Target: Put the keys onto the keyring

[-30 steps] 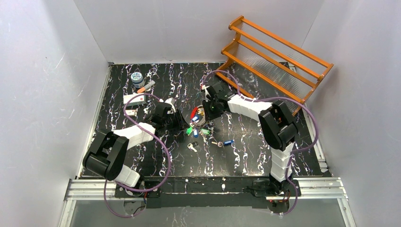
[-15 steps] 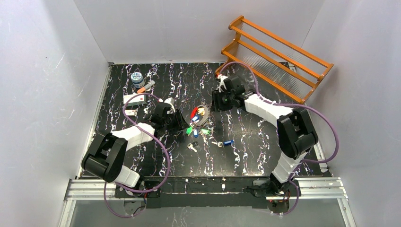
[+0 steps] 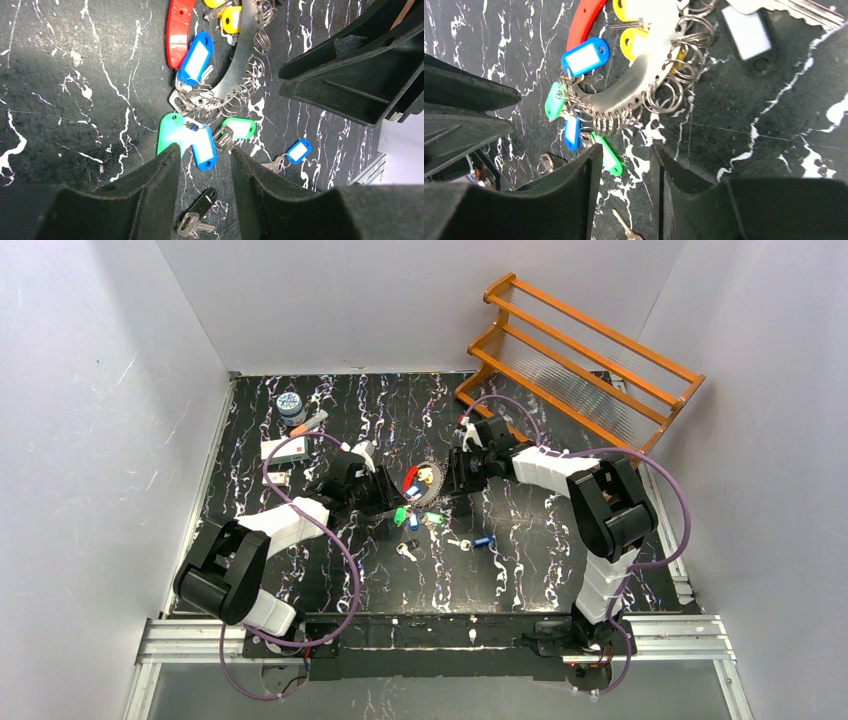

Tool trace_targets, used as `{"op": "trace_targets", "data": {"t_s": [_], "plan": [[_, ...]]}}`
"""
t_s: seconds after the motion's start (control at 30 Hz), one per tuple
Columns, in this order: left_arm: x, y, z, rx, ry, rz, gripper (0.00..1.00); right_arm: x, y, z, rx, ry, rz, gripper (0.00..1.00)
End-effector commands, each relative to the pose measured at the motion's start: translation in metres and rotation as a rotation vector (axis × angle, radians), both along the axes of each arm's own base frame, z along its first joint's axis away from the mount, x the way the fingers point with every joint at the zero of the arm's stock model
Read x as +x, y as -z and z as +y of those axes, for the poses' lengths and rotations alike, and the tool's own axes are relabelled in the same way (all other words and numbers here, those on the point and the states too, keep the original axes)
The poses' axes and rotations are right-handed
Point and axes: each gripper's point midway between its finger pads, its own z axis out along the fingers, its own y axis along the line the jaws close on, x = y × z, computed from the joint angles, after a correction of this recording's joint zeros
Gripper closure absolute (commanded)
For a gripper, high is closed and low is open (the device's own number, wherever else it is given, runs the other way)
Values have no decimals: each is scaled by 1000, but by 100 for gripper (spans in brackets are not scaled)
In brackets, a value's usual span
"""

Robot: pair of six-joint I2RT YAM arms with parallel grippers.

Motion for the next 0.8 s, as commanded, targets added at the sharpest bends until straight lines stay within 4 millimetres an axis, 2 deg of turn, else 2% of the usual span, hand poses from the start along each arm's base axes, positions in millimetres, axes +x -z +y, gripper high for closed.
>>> {"op": "trace_targets", "data": {"t_s": [0.0,0.2,0.4,0.53,0.67,0.77], "plan": [[0,-4,-5,-13,17,-7,59,12,-8,14,-54,-16,-85,55],[-4,2,-2,-6,9,9,59,15,4,20,-151,-14,-117,58],[-5,4,-1,-2,8,13,59,22,15,15,-255,33,-136,69],[-5,5,-1,1,9,14,59,23,10,14,-265,39,-152,79],[-5,5,-1,0,8,17,59,23,4,12,-265,37,-168,80],[-6,5,-1,-1,10,17,59,22,-1,14,-248,34,-177,76]]}}
